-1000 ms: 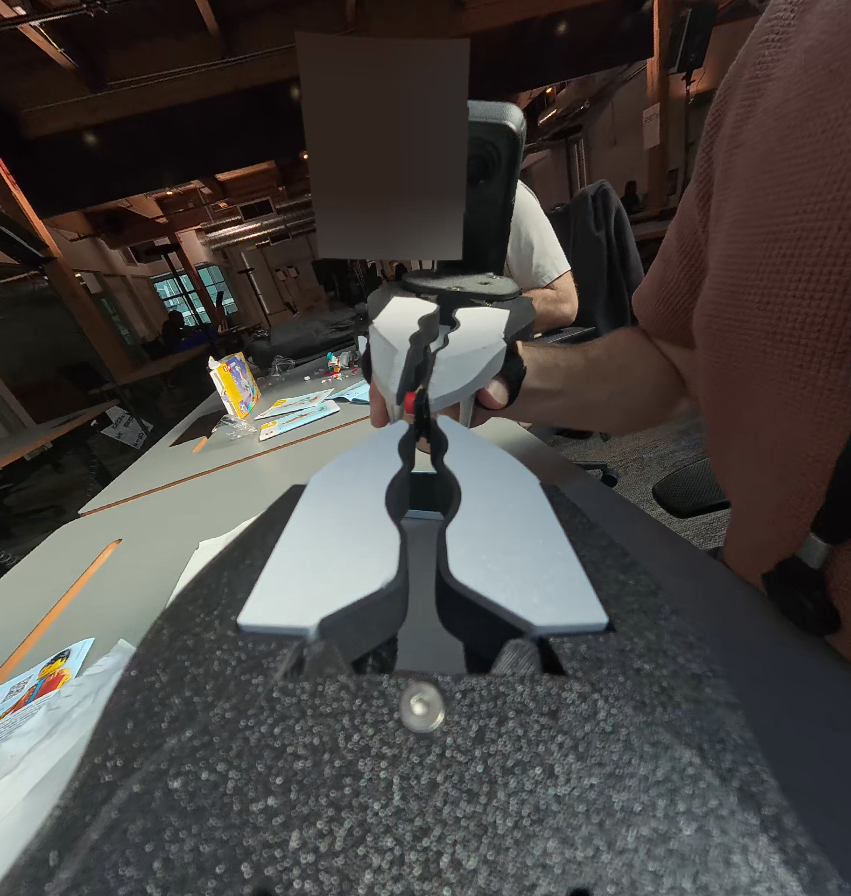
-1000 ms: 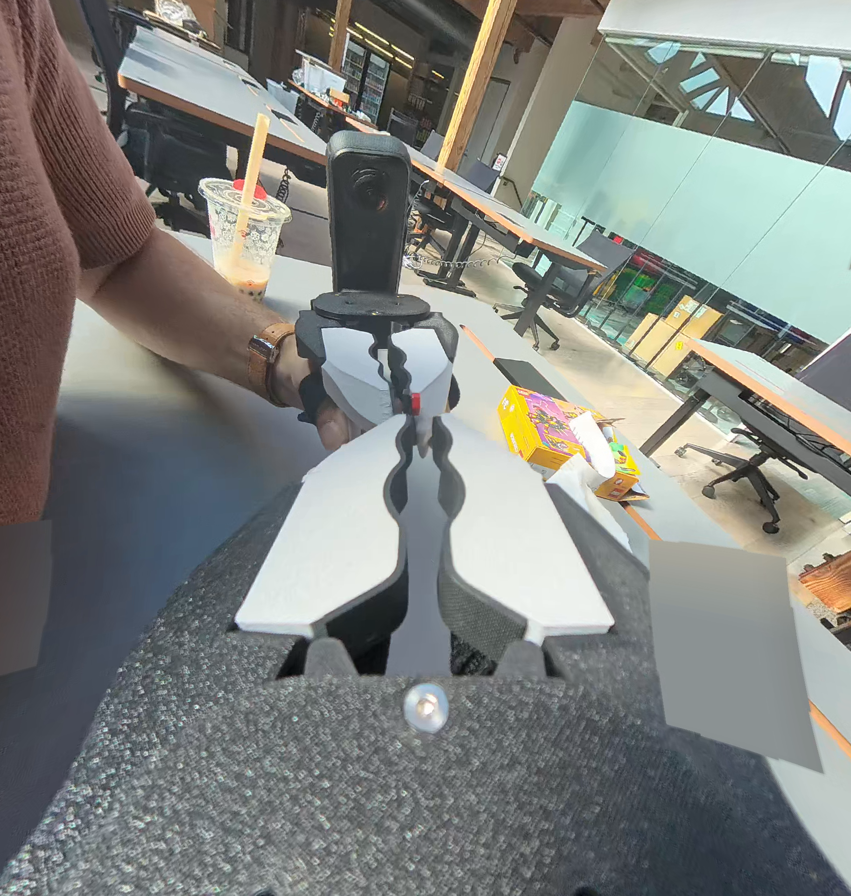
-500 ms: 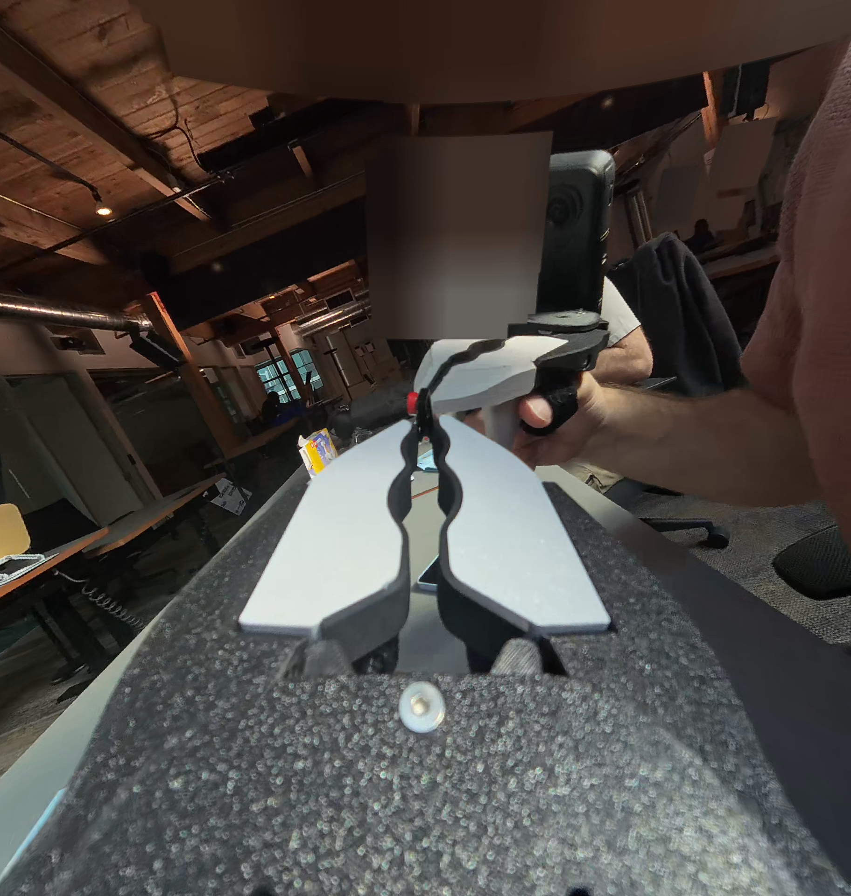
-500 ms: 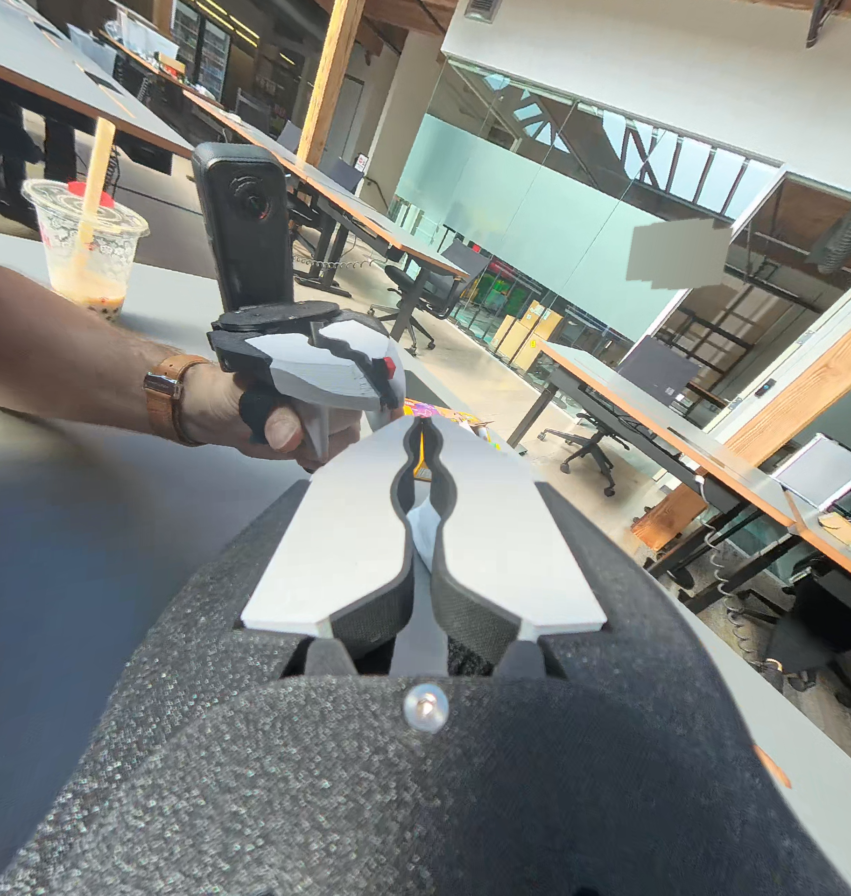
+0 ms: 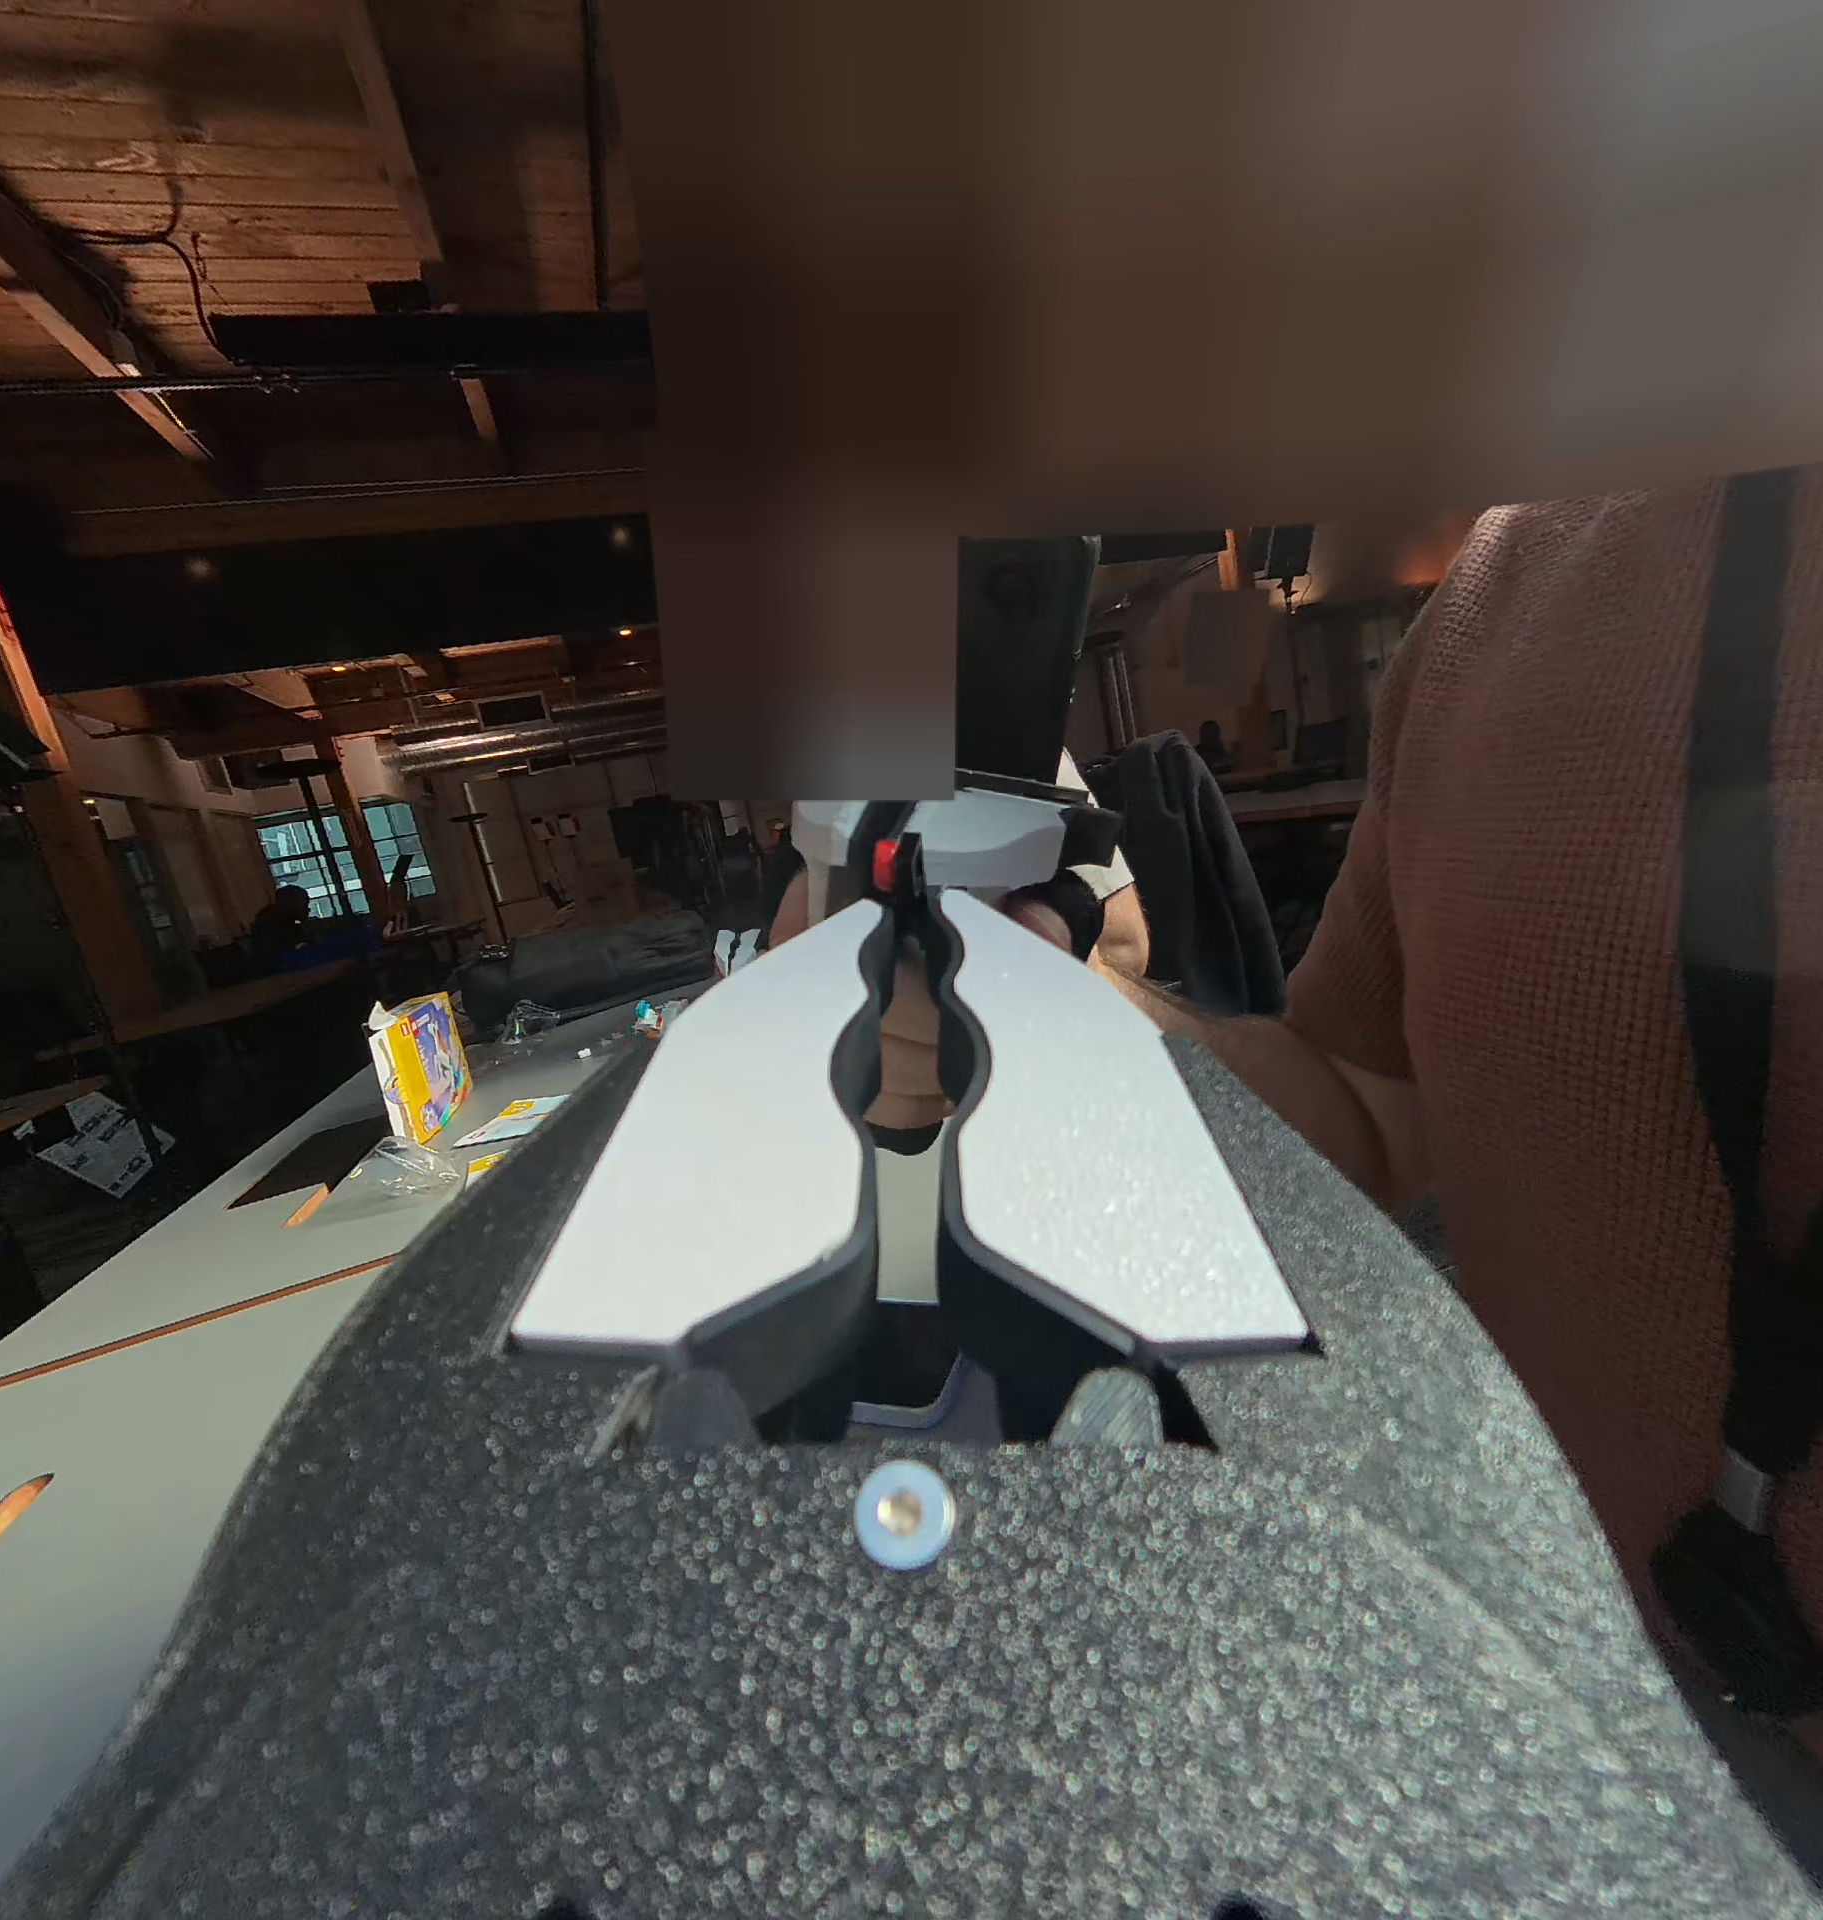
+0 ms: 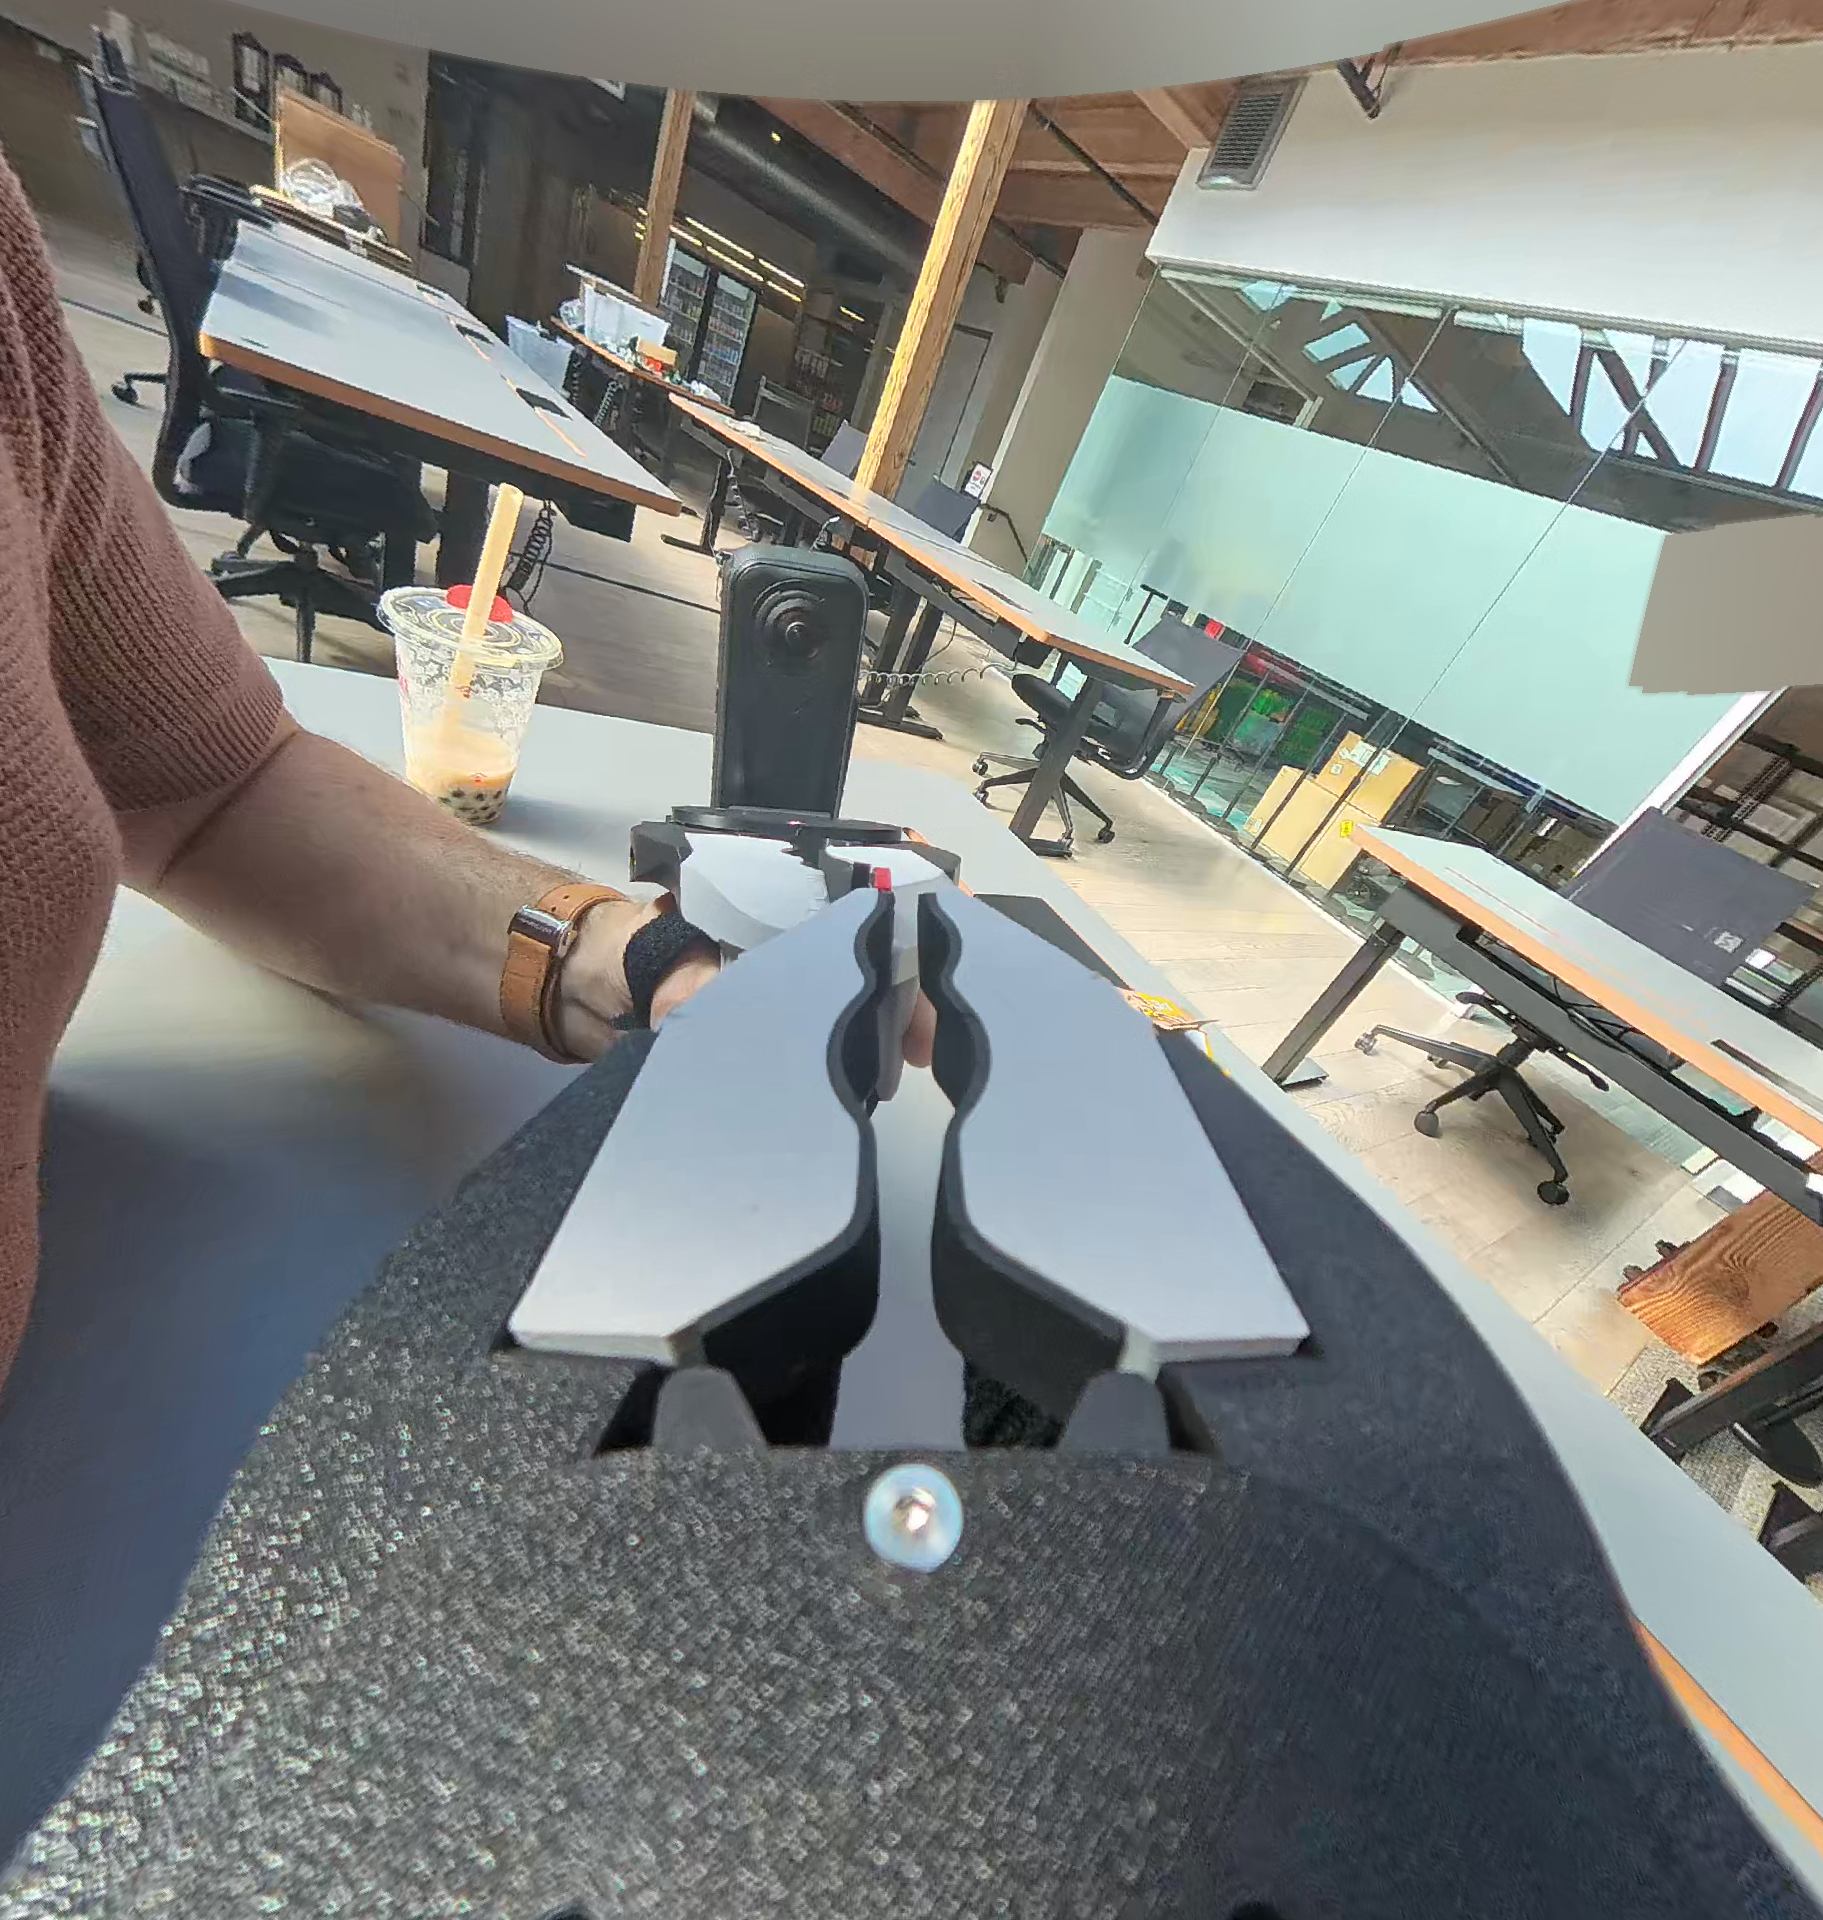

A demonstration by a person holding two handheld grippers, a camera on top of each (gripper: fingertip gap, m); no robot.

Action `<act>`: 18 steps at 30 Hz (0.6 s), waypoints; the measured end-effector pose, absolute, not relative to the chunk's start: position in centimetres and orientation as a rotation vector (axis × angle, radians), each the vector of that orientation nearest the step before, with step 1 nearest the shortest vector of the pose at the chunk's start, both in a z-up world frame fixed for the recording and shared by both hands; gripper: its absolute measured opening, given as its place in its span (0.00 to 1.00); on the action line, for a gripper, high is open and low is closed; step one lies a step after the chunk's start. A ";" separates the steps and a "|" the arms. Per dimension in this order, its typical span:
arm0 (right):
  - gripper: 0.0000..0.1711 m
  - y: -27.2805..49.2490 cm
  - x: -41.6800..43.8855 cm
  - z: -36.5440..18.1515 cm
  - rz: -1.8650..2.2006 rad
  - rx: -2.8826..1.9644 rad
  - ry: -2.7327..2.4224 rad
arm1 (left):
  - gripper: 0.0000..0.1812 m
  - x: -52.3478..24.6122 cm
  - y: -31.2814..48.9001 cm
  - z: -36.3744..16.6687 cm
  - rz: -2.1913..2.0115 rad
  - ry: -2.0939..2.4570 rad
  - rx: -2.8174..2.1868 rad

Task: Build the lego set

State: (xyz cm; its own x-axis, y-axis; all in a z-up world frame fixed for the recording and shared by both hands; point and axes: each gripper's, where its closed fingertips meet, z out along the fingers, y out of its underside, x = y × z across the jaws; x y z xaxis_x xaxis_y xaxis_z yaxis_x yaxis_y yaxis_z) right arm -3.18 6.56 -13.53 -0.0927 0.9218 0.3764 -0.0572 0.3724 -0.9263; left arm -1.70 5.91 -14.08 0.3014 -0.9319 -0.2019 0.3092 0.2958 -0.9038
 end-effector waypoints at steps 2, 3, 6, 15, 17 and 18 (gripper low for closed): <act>0.02 6.2 -3.0 -13.5 1.023 -0.827 -1.426 | 0.03 -1.6 6.0 -14.1 -0.961 0.890 -0.886; 0.02 6.2 -3.0 -13.6 1.021 -0.828 -1.428 | 0.03 -1.5 5.9 -14.2 -0.951 0.901 -0.885; 0.02 6.2 -2.8 -13.6 1.001 -0.820 -1.435 | 0.03 -1.2 5.8 -14.3 -0.918 0.945 -0.888; 0.06 5.2 -0.4 -14.9 1.108 -0.793 -1.573 | 0.03 1.3 5.0 -15.7 -0.886 1.282 -0.902; 0.06 5.7 0.6 -15.6 1.105 -0.826 -1.572 | 0.03 2.2 5.9 -16.0 -0.846 1.321 -0.912; 0.08 6.3 1.1 -16.1 1.081 -0.864 -1.549 | 0.03 2.6 7.0 -16.3 -0.771 1.324 -0.932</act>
State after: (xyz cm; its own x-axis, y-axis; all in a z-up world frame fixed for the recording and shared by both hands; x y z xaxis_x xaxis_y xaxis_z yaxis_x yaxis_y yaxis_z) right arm 1.12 6.27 -16.08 -0.2280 0.9158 0.3305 0.0058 0.3407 -0.9401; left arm 2.63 7.03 -16.32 0.1092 -0.8878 -0.4470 -0.0492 0.4443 -0.8945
